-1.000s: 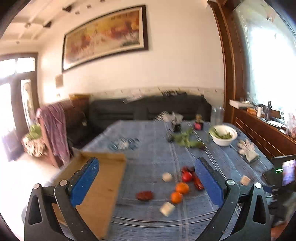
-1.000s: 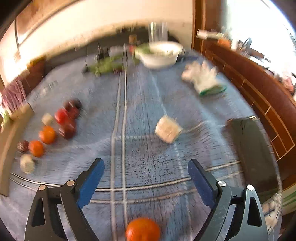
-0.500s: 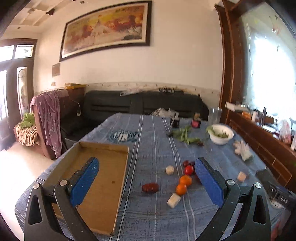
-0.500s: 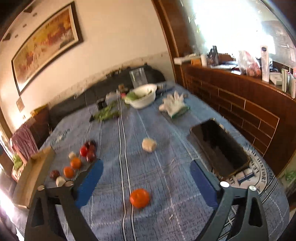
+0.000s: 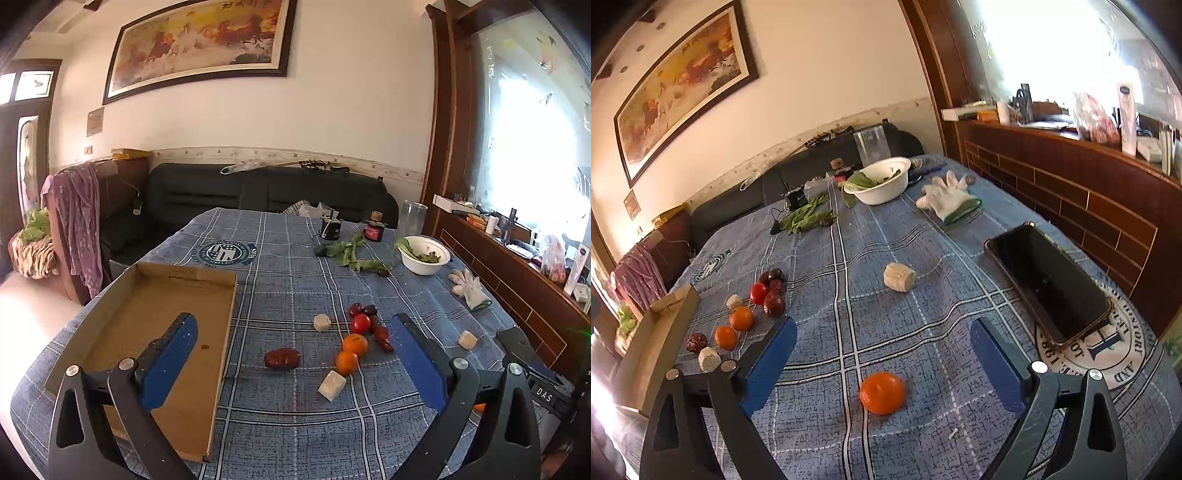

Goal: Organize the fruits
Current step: 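Move both tools toward the fruits, right tool over an orange, left over a white cube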

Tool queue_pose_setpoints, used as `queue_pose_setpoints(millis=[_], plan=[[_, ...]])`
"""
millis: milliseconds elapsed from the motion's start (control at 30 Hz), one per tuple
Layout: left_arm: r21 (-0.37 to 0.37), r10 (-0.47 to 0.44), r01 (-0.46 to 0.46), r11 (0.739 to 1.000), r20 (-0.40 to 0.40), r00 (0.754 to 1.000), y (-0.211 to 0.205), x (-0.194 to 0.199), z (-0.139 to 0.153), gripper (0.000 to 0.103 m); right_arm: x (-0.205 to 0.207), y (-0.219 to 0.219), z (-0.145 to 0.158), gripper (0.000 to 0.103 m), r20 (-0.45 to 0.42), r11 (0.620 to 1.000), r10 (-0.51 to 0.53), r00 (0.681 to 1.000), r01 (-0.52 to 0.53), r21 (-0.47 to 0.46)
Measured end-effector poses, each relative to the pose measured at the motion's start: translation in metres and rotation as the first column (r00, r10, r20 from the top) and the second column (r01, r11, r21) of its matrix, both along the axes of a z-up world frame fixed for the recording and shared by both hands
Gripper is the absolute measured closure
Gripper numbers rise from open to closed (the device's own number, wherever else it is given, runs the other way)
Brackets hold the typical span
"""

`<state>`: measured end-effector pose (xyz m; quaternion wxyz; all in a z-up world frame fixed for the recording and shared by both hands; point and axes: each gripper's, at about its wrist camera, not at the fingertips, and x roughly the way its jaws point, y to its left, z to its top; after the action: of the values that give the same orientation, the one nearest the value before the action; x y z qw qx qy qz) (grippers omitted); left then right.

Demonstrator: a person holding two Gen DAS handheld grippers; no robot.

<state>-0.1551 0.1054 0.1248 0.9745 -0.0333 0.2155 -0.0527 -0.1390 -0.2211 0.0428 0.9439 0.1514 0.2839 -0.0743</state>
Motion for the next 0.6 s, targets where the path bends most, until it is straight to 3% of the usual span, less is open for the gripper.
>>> queue_pose_setpoints(millis=[133, 367, 600], plan=[[-0.011, -0.007, 0.007, 1.000, -0.032, 0.999, 0.001, 0.006, -0.006, 0.000, 0.002, -0.003, -0.001, 0.006, -0.012, 1.000, 0.006, 1.000, -0.006, -0.010], [-0.067, -0.031, 0.024, 0.997, -0.116, 0.993, 0.012, 0.020, -0.024, 0.000, 0.000, -0.020, -0.015, 0.006, -0.030, 0.997, 0.006, 1.000, -0.004, 0.077], [-0.025, -0.068, 0.065, 0.998, -0.130, 0.989, 0.004, 0.019, -0.032, 0.001, 0.005, -0.023, -0.025, 0.039, -0.090, 0.988, 0.082, 0.993, -0.069, 0.137]])
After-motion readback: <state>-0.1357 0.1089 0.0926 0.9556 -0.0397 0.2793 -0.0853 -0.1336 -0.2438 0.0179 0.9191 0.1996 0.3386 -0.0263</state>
